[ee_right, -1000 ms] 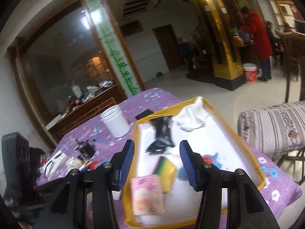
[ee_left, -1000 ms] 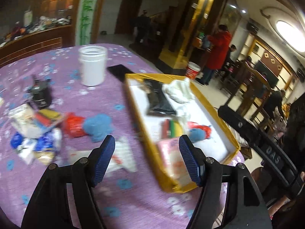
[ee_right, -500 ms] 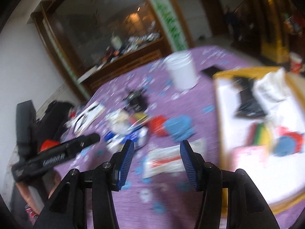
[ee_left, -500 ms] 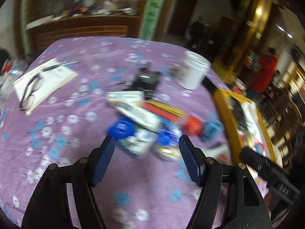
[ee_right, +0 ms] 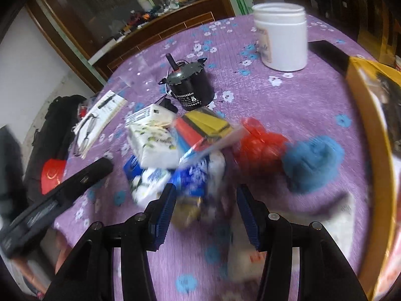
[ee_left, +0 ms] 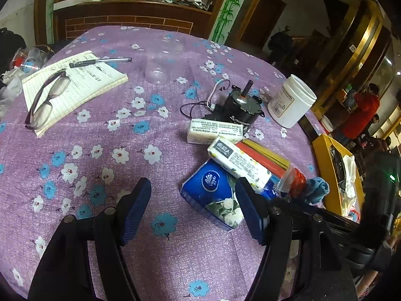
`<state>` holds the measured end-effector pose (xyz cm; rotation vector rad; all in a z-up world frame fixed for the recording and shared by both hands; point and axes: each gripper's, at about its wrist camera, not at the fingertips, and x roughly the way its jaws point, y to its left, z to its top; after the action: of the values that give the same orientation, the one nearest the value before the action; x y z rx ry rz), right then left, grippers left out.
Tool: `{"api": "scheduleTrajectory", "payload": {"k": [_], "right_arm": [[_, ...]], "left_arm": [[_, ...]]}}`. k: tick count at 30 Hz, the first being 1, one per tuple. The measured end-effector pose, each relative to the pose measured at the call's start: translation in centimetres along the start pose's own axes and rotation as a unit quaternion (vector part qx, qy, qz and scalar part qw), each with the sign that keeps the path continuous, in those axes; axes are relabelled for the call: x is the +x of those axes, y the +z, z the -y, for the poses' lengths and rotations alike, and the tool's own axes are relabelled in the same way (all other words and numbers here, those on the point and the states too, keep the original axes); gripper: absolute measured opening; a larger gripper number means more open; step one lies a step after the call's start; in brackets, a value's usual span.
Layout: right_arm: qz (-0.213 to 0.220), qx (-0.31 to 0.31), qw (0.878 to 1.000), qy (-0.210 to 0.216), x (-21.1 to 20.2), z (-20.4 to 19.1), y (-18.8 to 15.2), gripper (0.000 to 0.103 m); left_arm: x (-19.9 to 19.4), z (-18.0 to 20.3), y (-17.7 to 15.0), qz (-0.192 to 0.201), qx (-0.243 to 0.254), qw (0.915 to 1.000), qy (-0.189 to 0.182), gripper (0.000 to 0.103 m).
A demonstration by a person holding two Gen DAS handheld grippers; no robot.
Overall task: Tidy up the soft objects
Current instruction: 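Grasp the blue Vinda tissue bag with the right gripper, then grasp the blue Vinda tissue box with the left gripper while the right holds the bag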
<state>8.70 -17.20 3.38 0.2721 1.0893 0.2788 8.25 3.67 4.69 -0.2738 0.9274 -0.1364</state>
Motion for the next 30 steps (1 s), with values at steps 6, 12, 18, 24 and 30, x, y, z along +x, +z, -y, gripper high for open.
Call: {"api": "scheduleTrajectory", "payload": {"k": [6, 12, 18, 24, 30], "right_arm": [[-0.008, -0.052, 0.999, -0.011, 1.9, -2.6, 0.3, 0.039], [-0.025, -0.11, 0.984, 0.135, 1.6, -4.2, -1.1, 0.035], [0.037, -0.096, 0.991, 0.08, -0.6, -2.0, -0.3, 0.035], [0.045, -0.067, 0.993, 0.09, -1.2, -0.8, 0.0, 0.035], [0.052, -0.068, 0.991, 0.098, -1.4, -1.2, 0.0, 0.035]], "left_arm": [[0.1, -0.7, 0.1, -0.01, -0.016, 0.9997, 0.019, 0.069], [0.3, -0.8, -0.2, -0.026, -0.017, 0.999, 0.033, 0.069], [1.2, -0.9, -0.5, -0.039, -0.009, 0.9963, 0.077, 0.069], [2.4, 0.0, -1.4, -0.062, 0.015, 0.9912, 0.116, 0.07], [2.7, 0.2, -1.6, -0.054, 0.016, 0.9925, 0.108, 0.071]]}}
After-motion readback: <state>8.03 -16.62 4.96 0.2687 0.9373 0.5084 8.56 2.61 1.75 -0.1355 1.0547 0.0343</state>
